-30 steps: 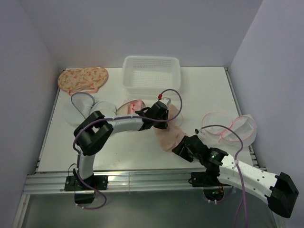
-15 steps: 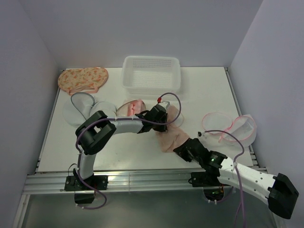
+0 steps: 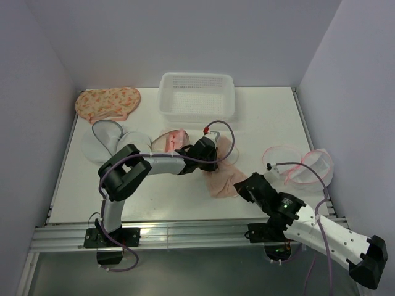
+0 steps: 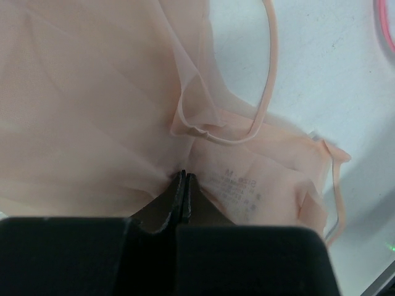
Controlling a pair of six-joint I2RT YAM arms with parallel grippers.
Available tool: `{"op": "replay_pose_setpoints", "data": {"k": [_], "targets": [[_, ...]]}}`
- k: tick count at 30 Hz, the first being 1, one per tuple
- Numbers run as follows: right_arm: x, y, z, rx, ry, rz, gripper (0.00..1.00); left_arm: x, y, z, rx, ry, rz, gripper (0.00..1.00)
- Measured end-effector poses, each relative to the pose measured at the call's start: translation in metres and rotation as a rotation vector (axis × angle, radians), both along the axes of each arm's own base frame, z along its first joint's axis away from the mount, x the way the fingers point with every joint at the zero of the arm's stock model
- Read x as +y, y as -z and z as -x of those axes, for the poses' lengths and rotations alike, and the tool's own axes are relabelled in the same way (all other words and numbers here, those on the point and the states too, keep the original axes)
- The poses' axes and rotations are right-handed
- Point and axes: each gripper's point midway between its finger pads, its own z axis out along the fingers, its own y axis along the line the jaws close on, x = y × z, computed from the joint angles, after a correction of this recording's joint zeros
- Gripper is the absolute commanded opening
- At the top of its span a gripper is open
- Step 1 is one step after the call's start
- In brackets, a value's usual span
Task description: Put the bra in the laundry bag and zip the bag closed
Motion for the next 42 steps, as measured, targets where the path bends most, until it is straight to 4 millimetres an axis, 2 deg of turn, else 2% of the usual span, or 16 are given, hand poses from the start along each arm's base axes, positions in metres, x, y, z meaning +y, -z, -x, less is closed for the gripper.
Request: {"op": "replay_pose_setpoints", "data": {"k": [4, 5, 6, 8, 9, 15, 22, 25, 31, 33, 36, 38, 39, 40, 42], "targets": [[0.000, -0.027, -0.006, -0.052, 0.004, -0.006, 0.02, -0.003, 0.000, 0.002, 0.000, -0.001, 0.008, 0.00], [0.000, -0.029, -0.007, -0.053, 0.003, -0.003, 0.06, -0.003, 0.000, 0.002, 0.000, -0.001, 0.008, 0.00], [-0.001, -0.029, -0.006, -0.052, 0.002, 0.001, 0.15, -0.004, 0.000, 0.002, -0.001, -0.002, 0.009, 0.00], [-0.002, -0.025, -0.004, -0.036, -0.006, 0.016, 0.24, -0.005, 0.000, 0.002, -0.001, -0.006, 0.011, 0.00], [-0.002, -0.022, -0.002, -0.023, -0.012, 0.025, 0.32, -0.005, 0.000, 0.002, -0.001, -0.008, 0.013, 0.00], [-0.005, 0.004, 0.011, 0.053, -0.034, 0.050, 0.48, -0.005, 0.000, 0.002, 0.002, -0.021, 0.015, 0.00], [-0.007, 0.024, 0.020, 0.106, -0.034, 0.055, 0.50, -0.005, 0.000, 0.002, 0.004, -0.023, 0.017, 0.00], [-0.010, 0.040, 0.023, 0.138, -0.030, 0.074, 0.50, -0.005, 0.000, 0.002, 0.004, -0.023, 0.017, 0.00], [0.002, 0.040, 0.013, 0.125, -0.017, 0.045, 0.51, -0.006, 0.000, 0.002, 0.006, -0.025, 0.018, 0.00], [0.004, 0.039, 0.011, 0.119, -0.016, 0.039, 0.51, -0.005, 0.001, 0.002, 0.005, -0.025, 0.019, 0.00], [0.007, 0.040, 0.008, 0.110, -0.013, 0.029, 0.45, -0.006, 0.001, 0.002, 0.003, -0.025, 0.023, 0.00], [0.007, 0.041, 0.007, 0.107, -0.013, 0.032, 0.26, -0.006, 0.001, 0.002, 0.001, -0.025, 0.027, 0.00], [0.006, 0.043, 0.007, 0.111, -0.012, 0.037, 0.22, -0.006, 0.001, 0.002, 0.000, -0.025, 0.028, 0.00], [0.005, 0.046, 0.008, 0.118, -0.007, 0.045, 0.10, -0.006, 0.001, 0.002, -0.001, -0.025, 0.030, 0.00], [0.003, 0.047, 0.008, 0.117, -0.008, 0.051, 0.03, -0.006, 0.001, 0.002, -0.001, -0.027, 0.034, 0.00]]}}
